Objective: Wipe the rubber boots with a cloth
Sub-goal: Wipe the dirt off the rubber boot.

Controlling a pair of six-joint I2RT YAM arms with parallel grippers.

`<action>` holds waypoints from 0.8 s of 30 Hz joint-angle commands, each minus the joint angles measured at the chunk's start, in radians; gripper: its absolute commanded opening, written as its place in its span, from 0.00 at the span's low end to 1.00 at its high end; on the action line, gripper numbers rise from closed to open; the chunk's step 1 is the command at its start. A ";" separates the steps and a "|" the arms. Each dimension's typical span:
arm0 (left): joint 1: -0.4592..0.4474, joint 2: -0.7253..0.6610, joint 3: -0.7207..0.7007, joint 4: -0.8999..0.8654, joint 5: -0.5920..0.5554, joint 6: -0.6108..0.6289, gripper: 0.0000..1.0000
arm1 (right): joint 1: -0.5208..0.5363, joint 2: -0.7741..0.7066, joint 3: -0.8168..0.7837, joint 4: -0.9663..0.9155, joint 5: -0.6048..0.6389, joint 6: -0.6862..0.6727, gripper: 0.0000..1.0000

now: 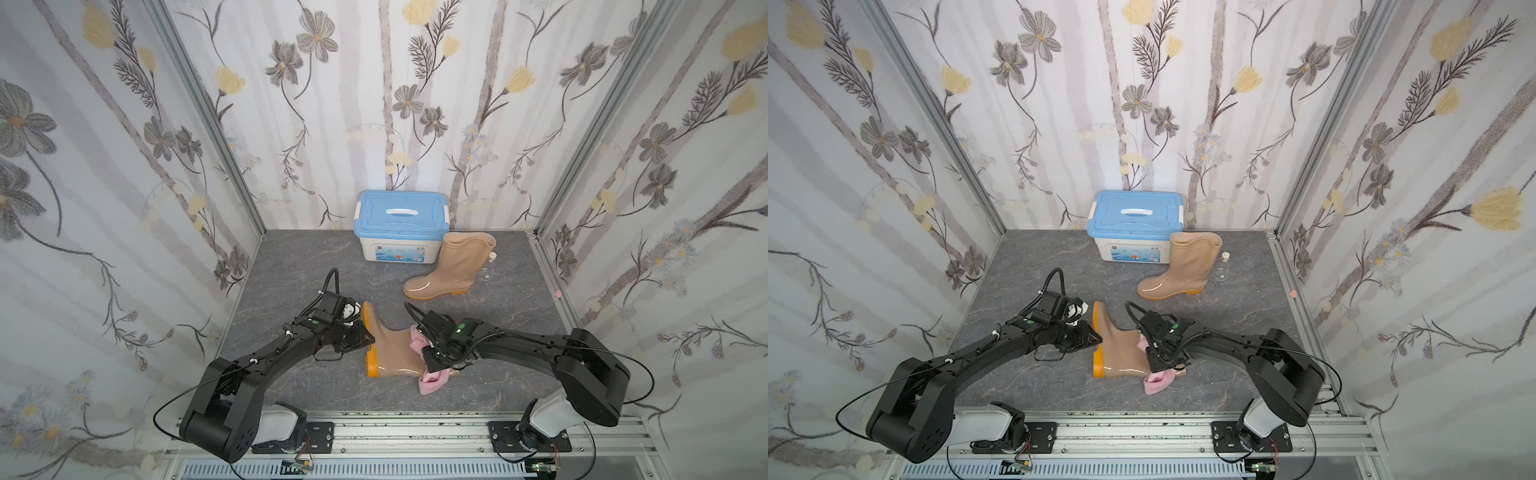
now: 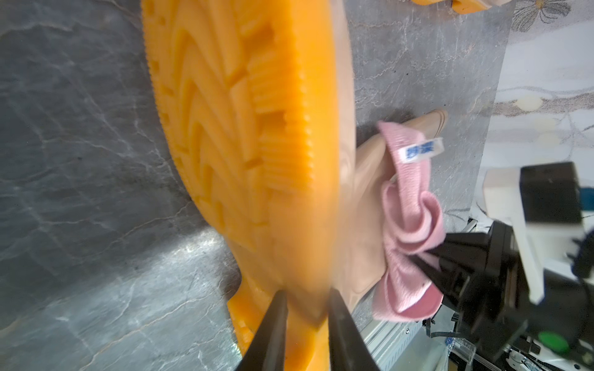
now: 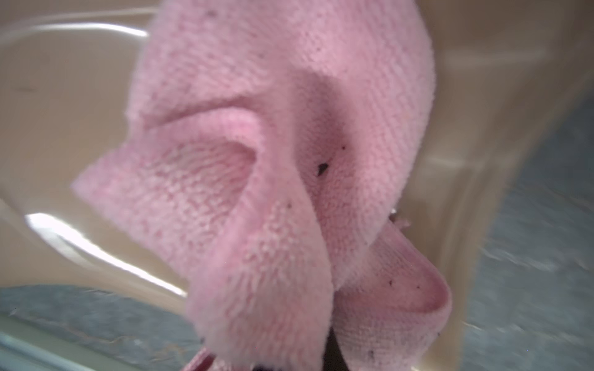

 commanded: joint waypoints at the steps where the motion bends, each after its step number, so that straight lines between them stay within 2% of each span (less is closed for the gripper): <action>1: 0.008 -0.002 0.001 0.000 -0.110 0.009 0.25 | -0.124 -0.125 -0.111 -0.116 0.047 0.083 0.00; 4: 0.008 -0.003 0.002 0.000 -0.106 0.008 0.25 | -0.191 -0.254 -0.129 -0.140 0.088 0.083 0.00; 8: 0.008 -0.001 0.003 0.000 -0.105 0.007 0.25 | -0.134 -0.282 -0.037 -0.034 0.061 0.001 0.00; 12: 0.008 -0.004 0.001 -0.004 -0.110 0.007 0.25 | 0.000 -0.118 0.154 0.075 0.007 -0.056 0.00; 15: 0.010 -0.006 -0.002 -0.005 -0.114 0.009 0.25 | 0.040 0.021 0.241 0.174 -0.089 -0.057 0.00; 18: 0.011 -0.006 -0.005 -0.007 -0.116 0.008 0.25 | 0.079 0.133 0.288 0.273 -0.184 -0.043 0.00; 24: 0.010 -0.009 -0.006 -0.009 -0.121 0.008 0.25 | 0.135 0.253 0.334 0.311 -0.259 -0.042 0.00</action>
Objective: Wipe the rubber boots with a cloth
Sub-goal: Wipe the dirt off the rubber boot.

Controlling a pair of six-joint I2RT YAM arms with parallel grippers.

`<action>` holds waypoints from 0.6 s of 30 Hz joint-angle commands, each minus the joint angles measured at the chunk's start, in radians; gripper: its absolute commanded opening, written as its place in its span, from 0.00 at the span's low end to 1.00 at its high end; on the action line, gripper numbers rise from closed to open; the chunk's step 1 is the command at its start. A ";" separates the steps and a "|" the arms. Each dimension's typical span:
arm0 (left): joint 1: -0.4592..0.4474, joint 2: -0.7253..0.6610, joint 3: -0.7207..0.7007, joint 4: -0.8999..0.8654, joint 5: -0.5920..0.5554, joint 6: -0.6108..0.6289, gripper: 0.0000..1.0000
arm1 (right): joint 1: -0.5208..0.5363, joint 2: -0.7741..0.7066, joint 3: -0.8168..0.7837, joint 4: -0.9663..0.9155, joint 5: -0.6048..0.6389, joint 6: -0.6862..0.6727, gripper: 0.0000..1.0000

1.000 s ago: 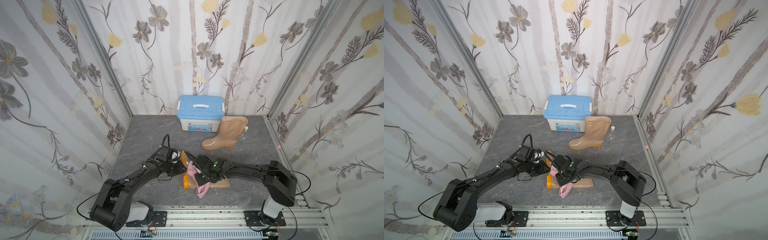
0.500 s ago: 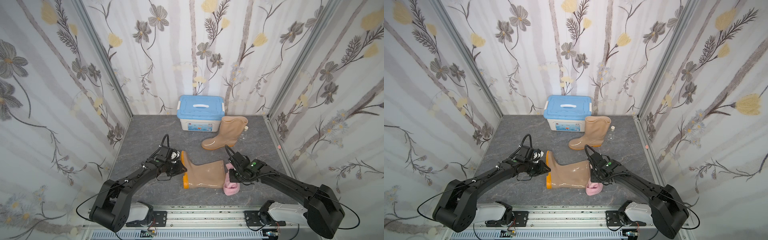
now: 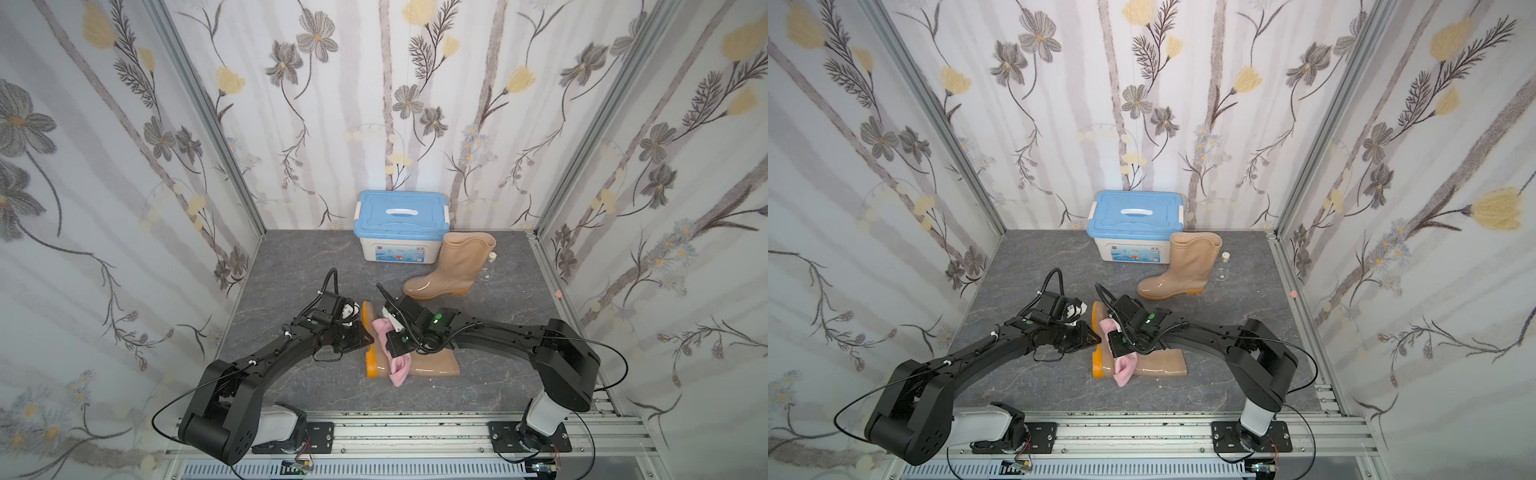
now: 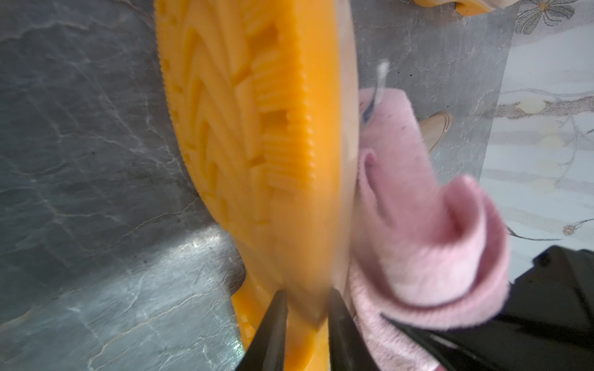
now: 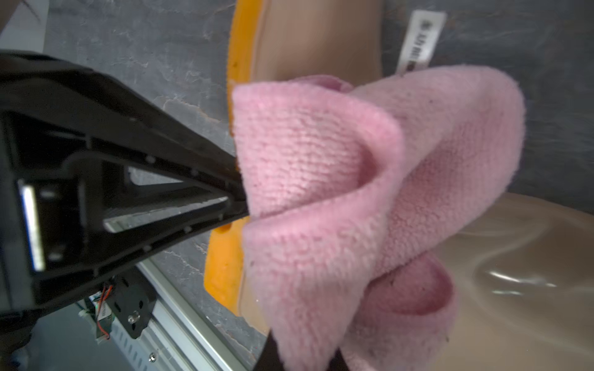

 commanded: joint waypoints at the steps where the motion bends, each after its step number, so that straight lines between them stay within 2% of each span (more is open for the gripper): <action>1: 0.006 0.001 -0.004 0.005 -0.114 0.008 0.25 | 0.009 0.033 0.009 0.065 -0.073 0.007 0.00; 5: 0.005 0.011 -0.003 0.008 -0.110 0.009 0.25 | 0.012 0.050 0.036 0.081 -0.058 -0.006 0.00; 10: 0.006 0.021 -0.003 0.012 -0.105 0.008 0.25 | -0.018 0.103 0.145 0.049 -0.044 -0.058 0.00; 18: 0.006 0.044 -0.004 0.027 -0.086 0.006 0.25 | -0.143 0.244 0.328 0.047 -0.101 -0.100 0.00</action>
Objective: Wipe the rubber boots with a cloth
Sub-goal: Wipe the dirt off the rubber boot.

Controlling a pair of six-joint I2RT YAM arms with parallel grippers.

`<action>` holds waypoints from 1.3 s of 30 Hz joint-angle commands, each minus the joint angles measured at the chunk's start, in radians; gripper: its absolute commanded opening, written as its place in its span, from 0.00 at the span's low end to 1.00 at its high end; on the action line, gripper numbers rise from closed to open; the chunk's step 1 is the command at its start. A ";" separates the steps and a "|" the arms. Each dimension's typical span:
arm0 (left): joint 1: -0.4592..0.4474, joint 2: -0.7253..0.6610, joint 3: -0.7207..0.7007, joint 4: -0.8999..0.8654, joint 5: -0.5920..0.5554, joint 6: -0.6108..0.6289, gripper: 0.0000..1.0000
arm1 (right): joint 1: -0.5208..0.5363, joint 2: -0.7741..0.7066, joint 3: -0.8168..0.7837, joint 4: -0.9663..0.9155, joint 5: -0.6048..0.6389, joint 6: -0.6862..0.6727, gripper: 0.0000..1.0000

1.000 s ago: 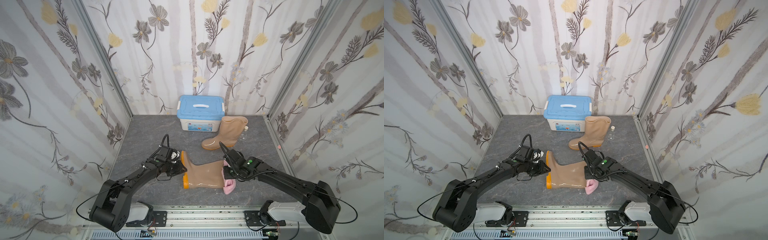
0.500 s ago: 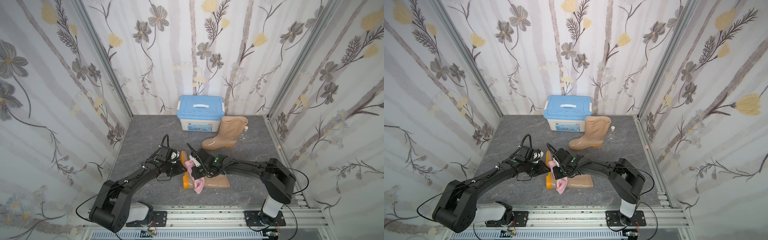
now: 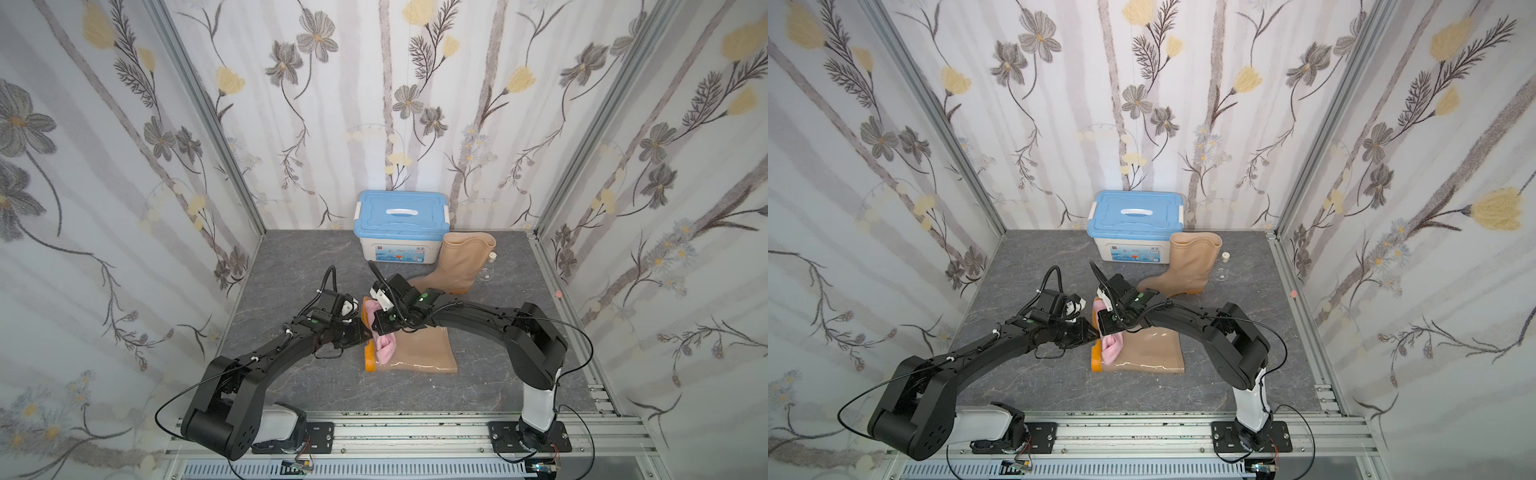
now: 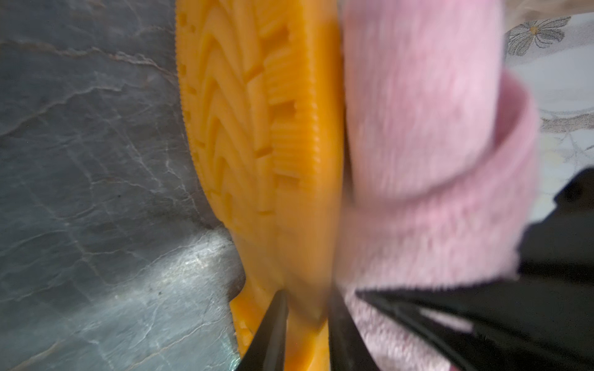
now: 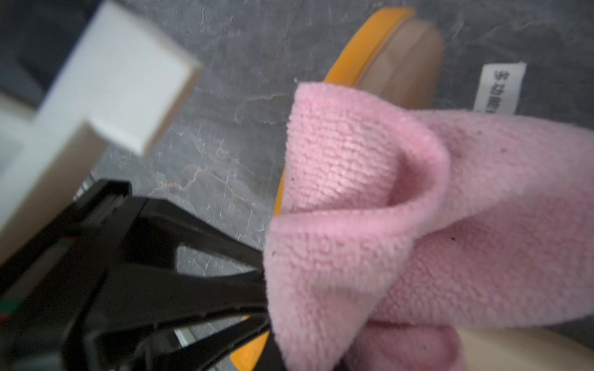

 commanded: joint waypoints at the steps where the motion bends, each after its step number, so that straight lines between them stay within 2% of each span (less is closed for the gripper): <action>1: 0.000 0.018 -0.004 -0.038 -0.058 0.005 0.25 | -0.050 0.058 0.082 0.049 -0.033 -0.032 0.00; 9: 0.000 0.040 0.003 -0.036 -0.051 0.008 0.25 | -0.170 0.243 0.454 -0.075 -0.045 -0.087 0.00; 12: 0.000 0.029 0.002 -0.041 -0.054 0.008 0.25 | -0.189 0.246 0.519 -0.109 -0.023 -0.104 0.00; 16: 0.000 0.007 -0.003 -0.053 -0.069 0.009 0.25 | -0.189 0.258 0.496 -0.209 -0.094 -0.116 0.00; 20: 0.000 -0.001 -0.005 -0.054 -0.076 0.010 0.25 | -0.160 0.225 0.337 -0.218 -0.129 -0.118 0.00; 23: 0.001 0.000 -0.003 -0.054 -0.079 0.012 0.25 | -0.124 0.205 0.275 -0.261 -0.134 -0.155 0.00; 28: 0.003 0.006 0.001 -0.054 -0.077 0.013 0.25 | -0.042 0.198 0.263 -0.462 0.024 -0.282 0.00; 31: 0.004 0.002 -0.002 -0.052 -0.078 0.013 0.25 | -0.037 0.165 0.212 -0.554 0.201 -0.321 0.00; 34: 0.005 0.003 -0.003 -0.049 -0.077 0.013 0.25 | -0.069 0.115 0.131 -0.607 0.361 -0.333 0.00; 39: 0.009 0.013 -0.001 -0.043 -0.074 0.011 0.25 | -0.221 0.035 -0.014 -0.646 0.451 -0.294 0.00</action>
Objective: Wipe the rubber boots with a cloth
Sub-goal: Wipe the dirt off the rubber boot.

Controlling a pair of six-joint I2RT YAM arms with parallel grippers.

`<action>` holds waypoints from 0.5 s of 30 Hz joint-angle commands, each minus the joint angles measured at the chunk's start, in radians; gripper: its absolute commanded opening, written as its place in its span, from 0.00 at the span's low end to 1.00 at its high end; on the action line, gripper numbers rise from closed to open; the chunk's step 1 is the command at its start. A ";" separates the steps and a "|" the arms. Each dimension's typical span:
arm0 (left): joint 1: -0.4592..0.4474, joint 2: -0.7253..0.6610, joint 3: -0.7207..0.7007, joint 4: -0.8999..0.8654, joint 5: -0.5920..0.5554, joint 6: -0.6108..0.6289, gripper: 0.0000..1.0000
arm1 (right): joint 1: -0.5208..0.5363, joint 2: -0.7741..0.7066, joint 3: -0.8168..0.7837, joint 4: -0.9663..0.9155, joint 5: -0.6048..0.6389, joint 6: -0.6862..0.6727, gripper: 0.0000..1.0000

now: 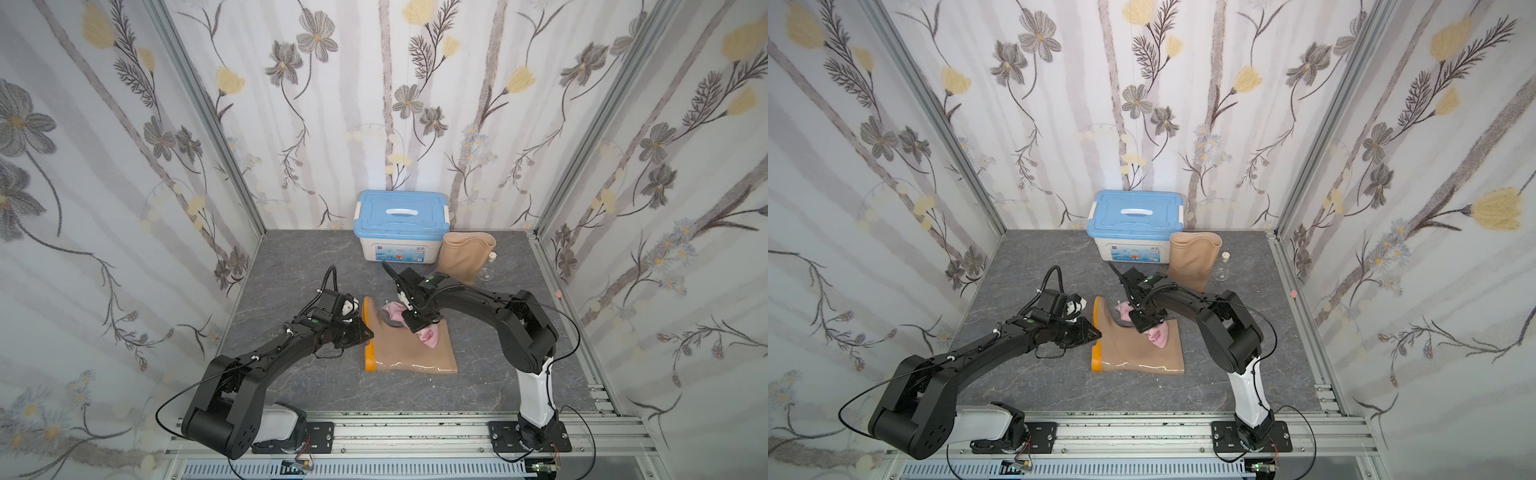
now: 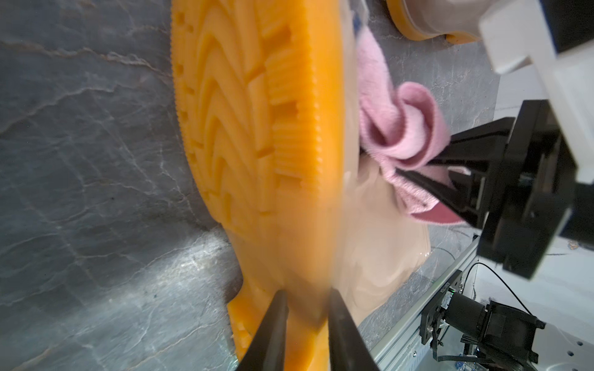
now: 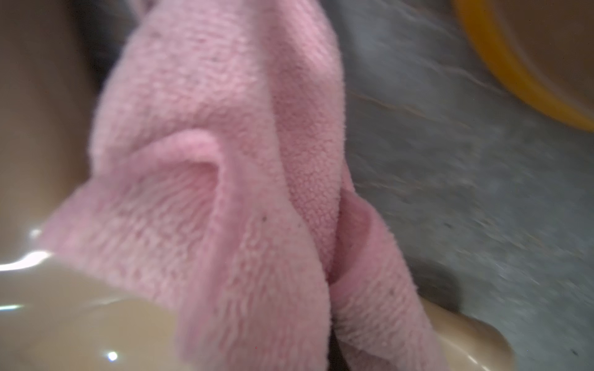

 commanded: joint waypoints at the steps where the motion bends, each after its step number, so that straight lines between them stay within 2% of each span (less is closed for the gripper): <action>1: 0.006 0.010 -0.005 -0.048 -0.077 0.011 0.25 | -0.084 -0.046 -0.081 -0.166 0.169 0.020 0.00; 4: 0.008 0.011 -0.005 -0.044 -0.074 0.009 0.25 | -0.110 -0.123 -0.135 -0.133 0.146 0.021 0.00; 8: 0.009 0.023 -0.006 -0.038 -0.072 0.011 0.25 | 0.000 -0.205 -0.078 0.039 -0.008 0.027 0.00; 12: 0.011 0.023 -0.006 -0.039 -0.071 0.012 0.25 | 0.048 -0.103 0.084 0.182 -0.171 0.106 0.00; 15: 0.011 0.017 -0.005 -0.042 -0.074 0.011 0.25 | 0.070 0.048 0.244 0.172 -0.271 0.123 0.00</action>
